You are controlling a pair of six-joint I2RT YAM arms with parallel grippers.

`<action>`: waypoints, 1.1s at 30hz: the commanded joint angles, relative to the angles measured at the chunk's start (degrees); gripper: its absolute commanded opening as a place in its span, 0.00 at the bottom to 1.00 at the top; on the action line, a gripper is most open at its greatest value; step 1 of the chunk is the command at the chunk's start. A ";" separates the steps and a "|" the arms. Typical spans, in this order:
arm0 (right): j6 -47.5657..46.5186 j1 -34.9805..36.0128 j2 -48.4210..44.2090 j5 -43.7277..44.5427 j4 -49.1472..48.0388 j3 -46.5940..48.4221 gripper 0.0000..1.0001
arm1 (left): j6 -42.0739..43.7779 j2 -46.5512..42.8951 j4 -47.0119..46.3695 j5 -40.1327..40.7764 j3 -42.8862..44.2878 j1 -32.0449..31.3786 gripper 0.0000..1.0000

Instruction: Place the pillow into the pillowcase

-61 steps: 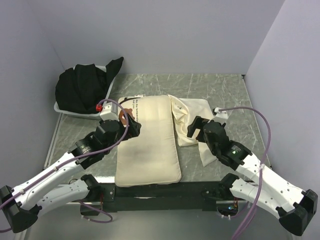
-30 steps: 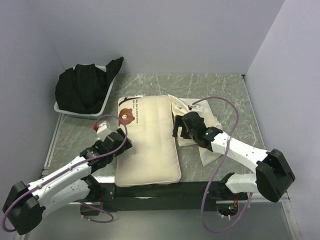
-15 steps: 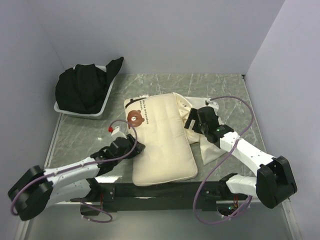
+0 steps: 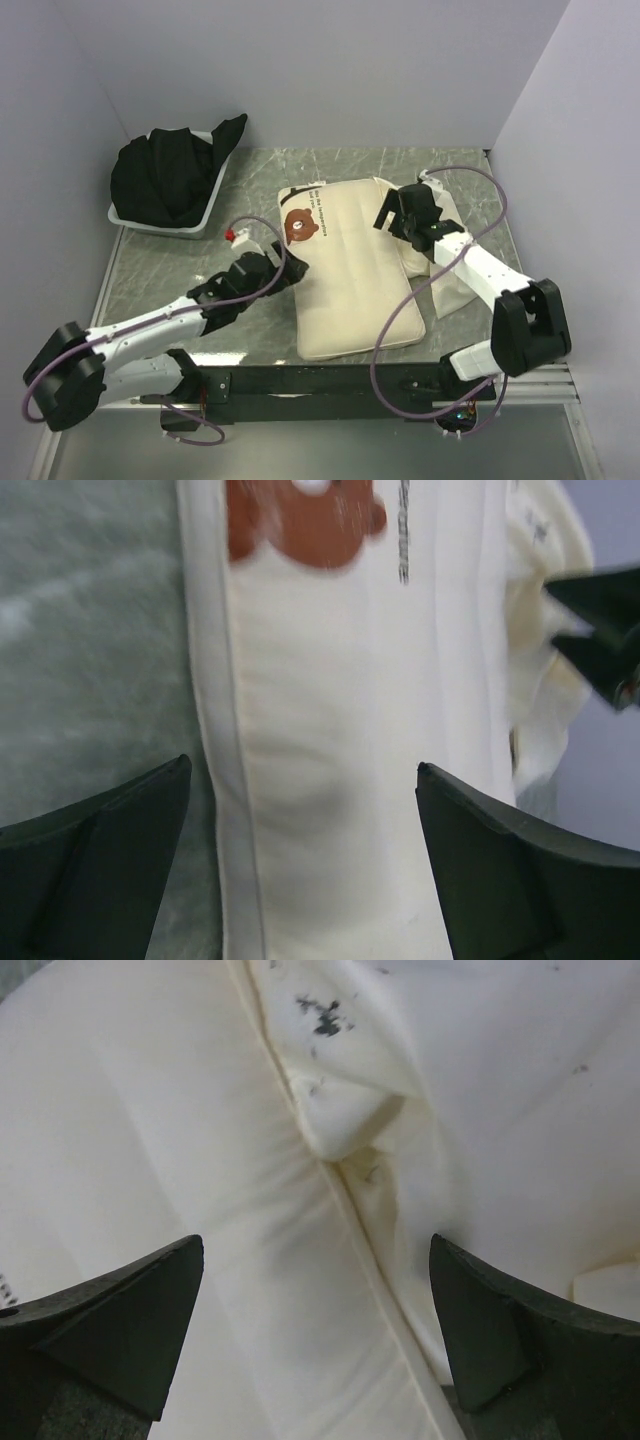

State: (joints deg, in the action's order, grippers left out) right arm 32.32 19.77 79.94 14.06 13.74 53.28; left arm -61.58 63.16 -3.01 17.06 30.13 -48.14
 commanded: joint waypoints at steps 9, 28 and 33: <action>4.16 -0.70 -5.40 -5.36 -4.24 -7.56 1.00 | 20.27 27.35 -9.01 -26.17 26.90 25.11 0.99; 5.04 3.96 -8.06 -7.65 -3.63 -14.17 1.00 | 19.66 34.34 0.62 -22.52 39.05 24.59 0.01; 5.30 5.80 -7.70 -9.66 -5.03 -12.94 1.00 | 16.85 13.63 8.26 -10.75 34.30 23.18 0.01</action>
State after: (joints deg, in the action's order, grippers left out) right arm 37.23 23.79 71.77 6.28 10.33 38.22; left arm -42.26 94.32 1.83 -2.72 65.14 -24.14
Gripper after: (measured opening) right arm 0.996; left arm 0.042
